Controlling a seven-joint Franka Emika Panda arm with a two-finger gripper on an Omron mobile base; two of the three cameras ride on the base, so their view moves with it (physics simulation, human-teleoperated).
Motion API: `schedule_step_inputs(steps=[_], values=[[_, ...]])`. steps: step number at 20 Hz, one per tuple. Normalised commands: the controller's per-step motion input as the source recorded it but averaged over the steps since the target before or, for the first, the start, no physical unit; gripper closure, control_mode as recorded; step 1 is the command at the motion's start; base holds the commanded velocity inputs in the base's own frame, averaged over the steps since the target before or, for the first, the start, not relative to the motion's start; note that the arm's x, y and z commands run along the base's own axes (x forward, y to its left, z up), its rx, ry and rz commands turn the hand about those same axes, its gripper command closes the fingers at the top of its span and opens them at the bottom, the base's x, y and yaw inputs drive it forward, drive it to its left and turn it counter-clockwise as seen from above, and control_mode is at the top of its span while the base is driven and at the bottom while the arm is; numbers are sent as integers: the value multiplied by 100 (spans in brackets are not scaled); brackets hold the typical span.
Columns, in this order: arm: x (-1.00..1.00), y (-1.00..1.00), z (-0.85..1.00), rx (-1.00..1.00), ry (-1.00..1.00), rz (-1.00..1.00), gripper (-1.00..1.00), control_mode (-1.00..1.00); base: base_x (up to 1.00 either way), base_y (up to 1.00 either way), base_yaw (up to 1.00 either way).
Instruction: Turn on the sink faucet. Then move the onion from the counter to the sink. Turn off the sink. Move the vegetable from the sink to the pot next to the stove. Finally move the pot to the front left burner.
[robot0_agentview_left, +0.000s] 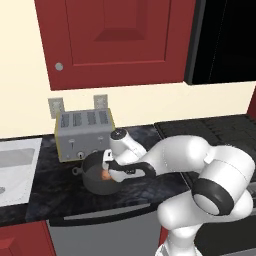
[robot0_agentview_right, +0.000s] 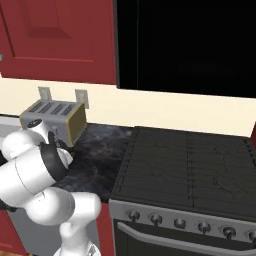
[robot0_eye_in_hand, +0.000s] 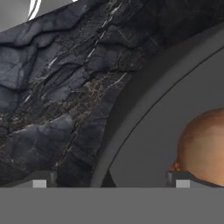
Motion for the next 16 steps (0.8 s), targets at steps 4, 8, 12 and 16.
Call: schedule_step_inputs(steps=[4, 8, 12, 16], values=[[0, -2, -39, 0, 0, -1, 100, -100, 0, 0, 0], [0, -5, -13, 0, 3, 0, 100, -100, 0, 0, 0], [-14, -9, 0, 0, -5, -1, 100, -100, 0, 0, 0], [-44, -36, 7, 0, -8, -7, 100, -100, 0, 0, 0]])
